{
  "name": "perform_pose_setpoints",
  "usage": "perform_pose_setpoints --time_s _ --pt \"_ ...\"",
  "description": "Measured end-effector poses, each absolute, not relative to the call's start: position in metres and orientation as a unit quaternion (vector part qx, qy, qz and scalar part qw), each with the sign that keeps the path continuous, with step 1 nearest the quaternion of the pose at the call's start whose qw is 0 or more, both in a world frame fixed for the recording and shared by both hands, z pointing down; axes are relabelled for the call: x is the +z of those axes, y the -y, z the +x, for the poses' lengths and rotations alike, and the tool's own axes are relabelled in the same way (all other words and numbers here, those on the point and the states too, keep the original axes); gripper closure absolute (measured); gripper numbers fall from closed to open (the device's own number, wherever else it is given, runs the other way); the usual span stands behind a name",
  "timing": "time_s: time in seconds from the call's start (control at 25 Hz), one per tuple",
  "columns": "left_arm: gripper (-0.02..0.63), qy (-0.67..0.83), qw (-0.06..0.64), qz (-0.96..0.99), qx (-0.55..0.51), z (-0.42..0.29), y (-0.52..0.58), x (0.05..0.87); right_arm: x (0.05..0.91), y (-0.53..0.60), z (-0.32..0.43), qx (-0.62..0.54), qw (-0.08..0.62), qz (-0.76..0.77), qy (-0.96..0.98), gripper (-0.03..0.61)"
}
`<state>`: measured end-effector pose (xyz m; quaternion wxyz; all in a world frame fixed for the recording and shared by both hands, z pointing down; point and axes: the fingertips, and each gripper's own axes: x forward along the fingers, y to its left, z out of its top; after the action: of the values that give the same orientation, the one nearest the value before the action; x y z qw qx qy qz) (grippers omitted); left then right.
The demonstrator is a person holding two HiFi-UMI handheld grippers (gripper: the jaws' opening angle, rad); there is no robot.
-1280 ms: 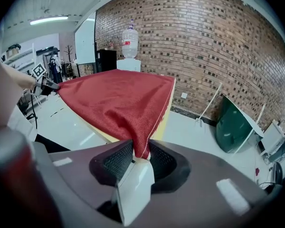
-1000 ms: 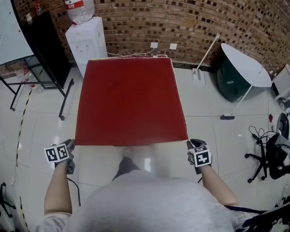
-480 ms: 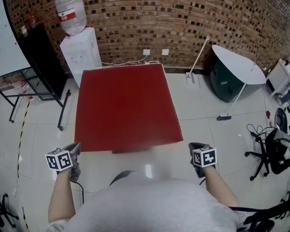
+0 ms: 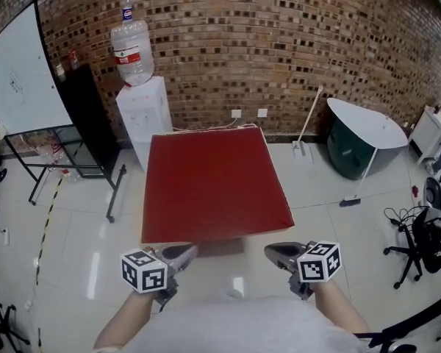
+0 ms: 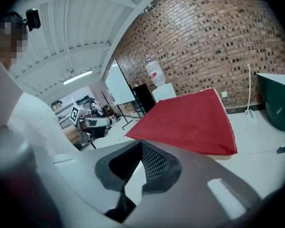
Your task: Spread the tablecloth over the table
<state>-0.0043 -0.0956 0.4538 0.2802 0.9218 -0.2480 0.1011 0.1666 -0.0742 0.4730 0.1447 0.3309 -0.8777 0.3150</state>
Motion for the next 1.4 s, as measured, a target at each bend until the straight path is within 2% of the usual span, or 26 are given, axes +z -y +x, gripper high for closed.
perform_pose_setpoints --time_s 0.24,0.36,0.48,0.64,0.8,1.0,1.24,1.4 --pt "0.612 0.180 0.307 0.929 0.101 -0.030 -0.022 0.464 0.492 -0.034 0.075 0.366 0.120 0.323 0.864 0.577" --pt "0.612 0.172 0.331 0.923 0.099 -0.049 -0.073 0.481 0.501 -0.087 0.051 0.406 0.095 0.324 0.849 0.577" --pt "0.612 0.177 0.347 0.915 0.109 -0.069 -0.108 0.498 0.501 -0.118 0.034 0.412 0.101 0.339 0.840 0.577" --pt "0.612 0.176 0.333 0.919 0.120 -0.075 -0.140 0.490 0.484 -0.149 0.028 0.379 0.113 0.355 0.847 0.577" --pt "0.612 0.172 0.304 0.931 0.109 -0.071 -0.178 0.470 0.480 -0.187 0.024 0.383 0.108 0.339 0.853 0.577" --pt "0.612 0.164 0.299 0.935 0.099 -0.074 -0.243 0.467 0.473 -0.238 0.002 0.365 0.092 0.323 0.868 0.577" --pt "0.612 0.192 0.268 0.938 0.110 -0.049 -0.350 0.458 0.461 -0.350 0.009 0.348 0.083 0.318 0.878 0.577" --pt "0.612 0.193 0.287 0.933 0.096 -0.038 -0.439 0.448 0.455 -0.439 0.025 0.351 0.060 0.320 0.878 0.577"
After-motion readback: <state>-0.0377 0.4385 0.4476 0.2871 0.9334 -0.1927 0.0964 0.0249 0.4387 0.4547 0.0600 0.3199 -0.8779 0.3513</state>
